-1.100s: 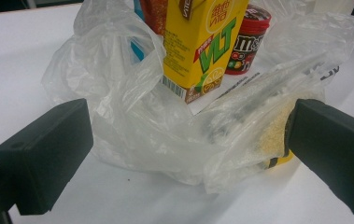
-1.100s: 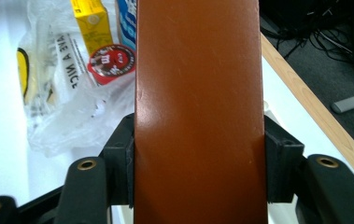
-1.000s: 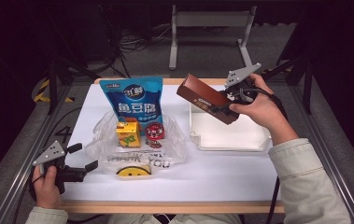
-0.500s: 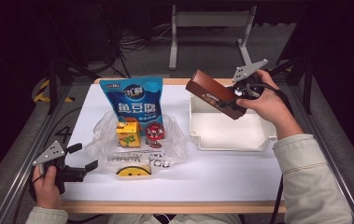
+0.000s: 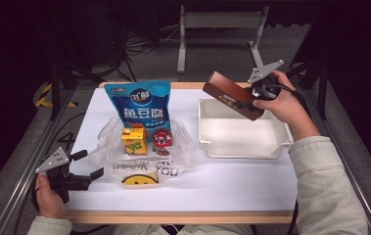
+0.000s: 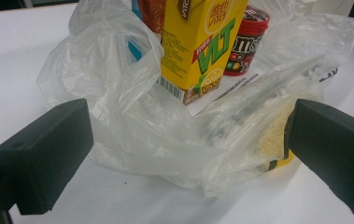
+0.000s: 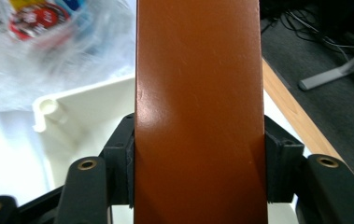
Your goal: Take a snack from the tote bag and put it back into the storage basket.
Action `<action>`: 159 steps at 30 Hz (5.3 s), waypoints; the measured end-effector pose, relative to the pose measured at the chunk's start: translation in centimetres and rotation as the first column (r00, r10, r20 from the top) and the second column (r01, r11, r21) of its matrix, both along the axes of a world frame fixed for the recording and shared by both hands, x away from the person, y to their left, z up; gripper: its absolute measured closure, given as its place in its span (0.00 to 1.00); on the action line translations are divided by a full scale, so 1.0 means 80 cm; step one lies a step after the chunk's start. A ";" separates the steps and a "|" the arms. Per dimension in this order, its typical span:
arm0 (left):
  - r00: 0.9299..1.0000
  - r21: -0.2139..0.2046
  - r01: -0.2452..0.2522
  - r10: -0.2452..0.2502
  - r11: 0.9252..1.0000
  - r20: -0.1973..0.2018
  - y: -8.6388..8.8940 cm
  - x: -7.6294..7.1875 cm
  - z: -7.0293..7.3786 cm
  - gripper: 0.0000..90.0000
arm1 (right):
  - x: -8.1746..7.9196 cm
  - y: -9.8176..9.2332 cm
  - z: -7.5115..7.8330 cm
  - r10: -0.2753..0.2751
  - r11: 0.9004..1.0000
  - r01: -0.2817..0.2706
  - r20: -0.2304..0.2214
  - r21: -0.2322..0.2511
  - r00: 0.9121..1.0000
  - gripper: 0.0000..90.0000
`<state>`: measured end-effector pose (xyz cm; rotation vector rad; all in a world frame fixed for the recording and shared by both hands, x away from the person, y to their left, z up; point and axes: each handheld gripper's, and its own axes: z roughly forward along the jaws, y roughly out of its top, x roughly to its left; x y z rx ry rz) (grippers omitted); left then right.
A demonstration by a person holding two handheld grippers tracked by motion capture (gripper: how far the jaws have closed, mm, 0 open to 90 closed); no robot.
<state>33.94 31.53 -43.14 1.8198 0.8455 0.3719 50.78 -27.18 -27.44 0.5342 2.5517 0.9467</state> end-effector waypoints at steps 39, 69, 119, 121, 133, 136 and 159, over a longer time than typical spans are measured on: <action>1.000 0.007 0.007 -0.007 1.000 -0.006 -0.002 0.001 -0.002 0.01 | 0.034 -0.022 -0.084 -0.004 0.997 -0.002 -0.080 -0.081 0.997 0.47; 1.000 0.020 0.017 -0.016 1.000 -0.004 0.001 -0.004 -0.003 0.01 | 0.042 -0.011 -0.121 0.008 0.984 -0.034 -0.148 -0.172 0.989 0.47; 1.000 0.019 0.021 -0.021 1.000 -0.005 -0.001 -0.001 -0.004 0.01 | 0.043 -0.013 -0.136 -0.091 0.985 0.065 -0.158 -0.162 0.983 0.34; 1.000 0.019 0.024 -0.024 1.000 -0.005 -0.001 -0.001 -0.004 0.01 | 0.041 -0.014 -0.132 -0.096 0.986 0.074 -0.146 -0.150 0.985 0.34; 1.000 0.018 0.010 -0.010 1.000 -0.014 -0.002 0.003 -0.004 0.01 | 0.015 -0.021 -0.106 -0.144 0.989 0.146 -0.123 0.007 0.982 0.39; 1.000 0.024 0.015 -0.014 1.000 -0.017 -0.004 0.004 -0.004 0.01 | 0.009 -0.023 -0.101 -0.157 0.985 0.167 -0.163 0.048 0.974 0.46; 1.000 0.023 0.025 -0.025 0.999 -0.014 -0.006 0.004 -0.004 0.01 | -0.020 -0.026 -0.113 -0.176 0.971 0.210 -0.244 0.119 0.954 1.00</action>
